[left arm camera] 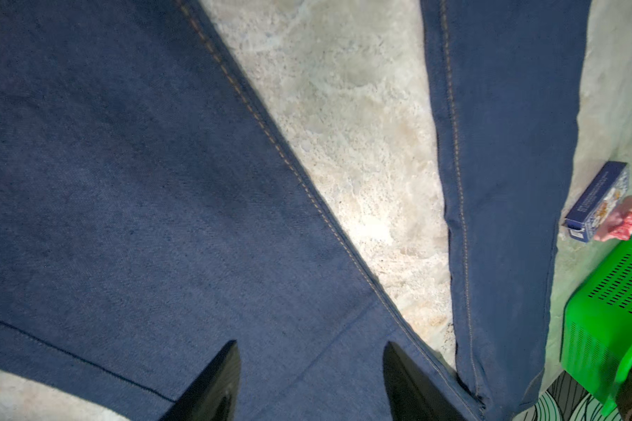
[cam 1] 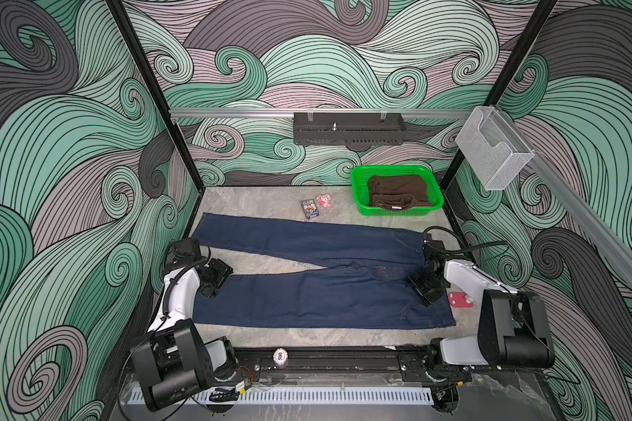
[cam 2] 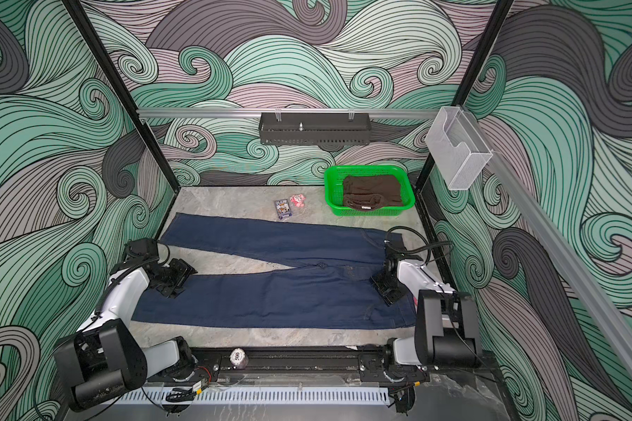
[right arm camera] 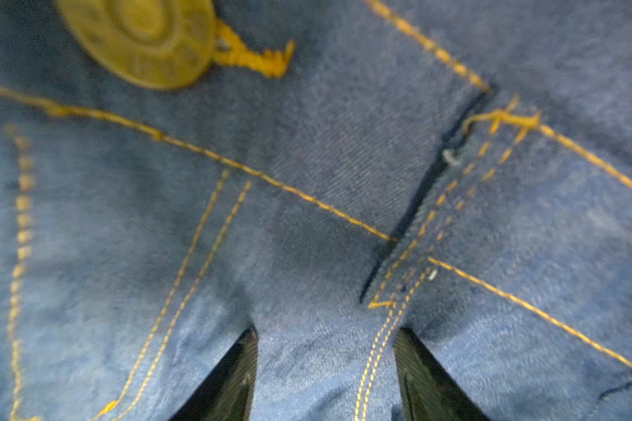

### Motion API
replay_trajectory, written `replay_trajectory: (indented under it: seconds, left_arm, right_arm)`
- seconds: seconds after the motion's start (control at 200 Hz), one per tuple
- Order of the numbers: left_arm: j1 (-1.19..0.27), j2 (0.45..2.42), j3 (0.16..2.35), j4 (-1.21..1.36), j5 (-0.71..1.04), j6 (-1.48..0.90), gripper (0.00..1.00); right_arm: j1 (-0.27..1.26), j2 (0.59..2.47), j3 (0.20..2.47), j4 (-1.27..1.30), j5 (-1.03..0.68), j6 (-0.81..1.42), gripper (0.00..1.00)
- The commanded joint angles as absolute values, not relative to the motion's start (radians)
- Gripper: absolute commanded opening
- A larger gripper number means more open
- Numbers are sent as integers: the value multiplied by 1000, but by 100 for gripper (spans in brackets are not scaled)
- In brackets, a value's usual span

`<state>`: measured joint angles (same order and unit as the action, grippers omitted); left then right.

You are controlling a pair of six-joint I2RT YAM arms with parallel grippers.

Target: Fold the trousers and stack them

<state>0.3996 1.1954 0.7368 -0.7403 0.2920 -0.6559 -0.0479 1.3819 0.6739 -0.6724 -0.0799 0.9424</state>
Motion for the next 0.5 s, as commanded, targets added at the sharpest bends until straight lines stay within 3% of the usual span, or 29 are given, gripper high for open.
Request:
replay_trajectory:
  seconds: [0.0,0.235,0.495]
  left_arm:
    - [439,1169,696,-758,250,-661,66]
    - [477,1154,732,-789,291,-641,67]
    - [477,1104,859,-828,462,-560,70]
  right_arm:
    - [-55,1317,603,-719,-47,981,60]
    - [-55,1182,579,-809,-26,979,59]
    - [-54,978,745,-934,-11,931,60]
